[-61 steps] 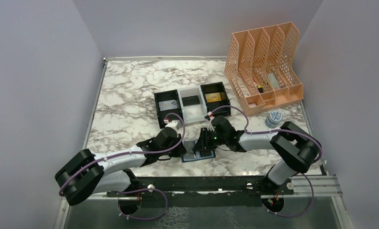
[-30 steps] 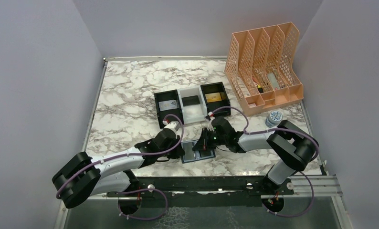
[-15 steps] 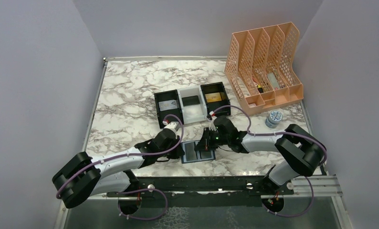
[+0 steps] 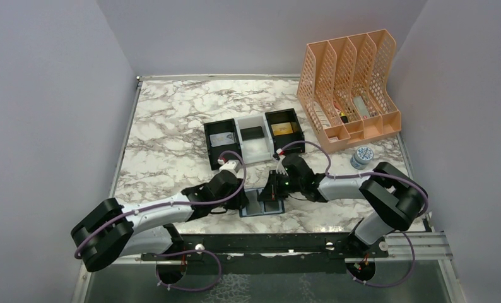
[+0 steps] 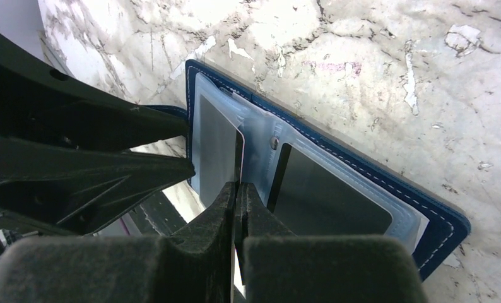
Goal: Take the credit cards out of the card holder
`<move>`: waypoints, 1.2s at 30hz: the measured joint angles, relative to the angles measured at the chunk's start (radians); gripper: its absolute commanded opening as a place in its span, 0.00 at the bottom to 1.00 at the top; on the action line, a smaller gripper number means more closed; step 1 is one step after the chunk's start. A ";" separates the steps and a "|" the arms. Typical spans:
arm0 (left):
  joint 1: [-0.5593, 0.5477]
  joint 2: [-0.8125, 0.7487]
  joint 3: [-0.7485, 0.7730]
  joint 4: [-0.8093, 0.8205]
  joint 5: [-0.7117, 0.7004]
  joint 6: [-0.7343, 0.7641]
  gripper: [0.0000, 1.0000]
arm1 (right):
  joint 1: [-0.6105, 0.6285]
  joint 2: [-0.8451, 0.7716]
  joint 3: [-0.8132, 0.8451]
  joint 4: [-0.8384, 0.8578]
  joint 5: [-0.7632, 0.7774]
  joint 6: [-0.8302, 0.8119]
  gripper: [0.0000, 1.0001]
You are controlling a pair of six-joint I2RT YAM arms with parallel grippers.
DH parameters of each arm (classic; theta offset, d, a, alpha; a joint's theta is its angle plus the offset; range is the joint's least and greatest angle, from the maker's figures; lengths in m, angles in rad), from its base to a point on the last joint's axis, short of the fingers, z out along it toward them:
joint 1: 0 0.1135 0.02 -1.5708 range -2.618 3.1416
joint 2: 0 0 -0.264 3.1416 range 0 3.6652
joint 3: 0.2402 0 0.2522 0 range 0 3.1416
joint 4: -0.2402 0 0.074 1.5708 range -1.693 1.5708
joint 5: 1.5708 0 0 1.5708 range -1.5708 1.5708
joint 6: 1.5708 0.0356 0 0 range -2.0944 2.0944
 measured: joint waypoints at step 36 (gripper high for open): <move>-0.121 0.222 0.200 -0.180 -0.269 -0.029 0.24 | -0.089 -0.028 -0.057 0.050 -0.174 0.005 0.03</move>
